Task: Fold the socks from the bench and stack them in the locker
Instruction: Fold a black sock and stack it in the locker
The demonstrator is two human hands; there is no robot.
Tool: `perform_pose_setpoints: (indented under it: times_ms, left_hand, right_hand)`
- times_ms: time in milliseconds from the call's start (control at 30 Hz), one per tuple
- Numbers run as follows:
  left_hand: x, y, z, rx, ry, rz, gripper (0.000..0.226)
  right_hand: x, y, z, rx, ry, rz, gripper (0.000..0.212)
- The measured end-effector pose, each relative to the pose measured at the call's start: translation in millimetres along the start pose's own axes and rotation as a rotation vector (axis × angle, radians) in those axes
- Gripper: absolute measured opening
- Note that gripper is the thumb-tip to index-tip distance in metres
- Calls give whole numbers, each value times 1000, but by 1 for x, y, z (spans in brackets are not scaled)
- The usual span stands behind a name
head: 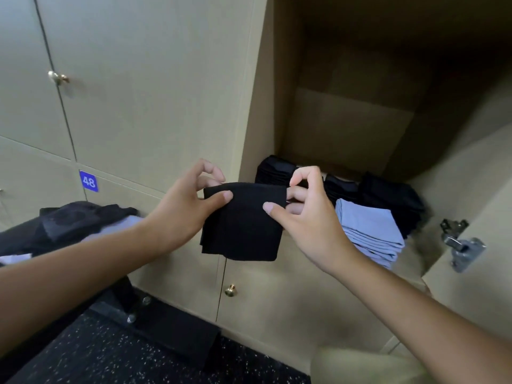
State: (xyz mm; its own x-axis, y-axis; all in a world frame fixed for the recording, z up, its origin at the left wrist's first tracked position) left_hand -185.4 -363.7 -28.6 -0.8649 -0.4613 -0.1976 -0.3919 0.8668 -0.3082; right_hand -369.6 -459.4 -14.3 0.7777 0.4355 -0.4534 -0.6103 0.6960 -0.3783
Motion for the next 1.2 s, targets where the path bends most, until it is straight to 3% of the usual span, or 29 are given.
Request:
perform_pose_setpoints:
  times_ms: [133, 267, 467, 633, 833, 1000, 1200]
  left_hand:
    - [11, -4, -1, -35, 94, -6, 22]
    - [20, -8, 0, -60, 88, 89, 36]
    - [36, -8, -2, -108, 31, 223, 58]
    - [35, -10, 2, -155, 77, 185, 50]
    - [27, -16, 5, -157, 52, 141, 48]
    - [29, -13, 14, -202, -140, 419, 46]
    - [36, -13, 8, -116, -99, 382, 22]
  right_hand:
    - [-6, 3, 1, -32, 55, 16, 33]
    - [-16, 3, -3, -18, 74, -36, 25]
    - [-30, 1, -9, 91, -49, -154, 34]
    - [-33, 0, -14, 182, -156, -152, 43]
    - [-32, 1, -31, 284, -130, -70, 39]
    - [-35, -1, -23, 173, -105, -84, 35]
    - [-23, 0, -14, 56, -52, 35, 38]
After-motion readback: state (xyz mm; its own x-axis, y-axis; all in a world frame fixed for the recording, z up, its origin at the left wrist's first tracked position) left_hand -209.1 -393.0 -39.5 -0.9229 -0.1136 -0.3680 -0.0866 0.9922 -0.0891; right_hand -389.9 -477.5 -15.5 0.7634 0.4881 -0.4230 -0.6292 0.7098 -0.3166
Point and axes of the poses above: each hand's wrist, its own y-axis away from the middle knuckle, its own x-axis out of the palm, z = x × y, the point moved 4 cm from there along -y, towards the middle knuckle, and after that the axes turned 3 degrees about z, right-handed, at the moved point
